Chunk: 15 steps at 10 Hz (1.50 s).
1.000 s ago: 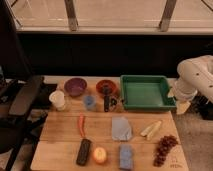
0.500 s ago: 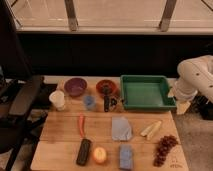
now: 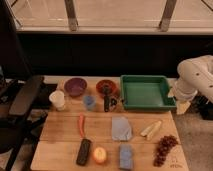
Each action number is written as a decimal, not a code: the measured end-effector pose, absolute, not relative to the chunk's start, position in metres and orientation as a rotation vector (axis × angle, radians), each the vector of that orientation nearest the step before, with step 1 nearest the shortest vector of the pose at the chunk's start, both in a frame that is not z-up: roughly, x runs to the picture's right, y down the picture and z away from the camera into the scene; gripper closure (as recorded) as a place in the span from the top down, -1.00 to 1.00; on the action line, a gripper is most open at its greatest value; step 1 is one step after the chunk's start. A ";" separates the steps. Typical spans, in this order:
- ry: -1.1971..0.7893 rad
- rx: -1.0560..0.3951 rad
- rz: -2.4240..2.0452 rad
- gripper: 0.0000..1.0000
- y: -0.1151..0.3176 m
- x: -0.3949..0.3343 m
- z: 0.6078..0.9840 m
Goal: Place brush in tray
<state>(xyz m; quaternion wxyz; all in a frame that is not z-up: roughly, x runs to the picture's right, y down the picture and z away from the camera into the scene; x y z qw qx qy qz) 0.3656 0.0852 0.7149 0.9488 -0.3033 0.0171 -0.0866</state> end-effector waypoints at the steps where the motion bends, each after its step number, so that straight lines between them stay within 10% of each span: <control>1: 0.035 -0.617 -0.176 0.25 0.085 0.366 0.715; 15: -0.022 -0.593 -0.297 0.25 0.062 0.352 0.719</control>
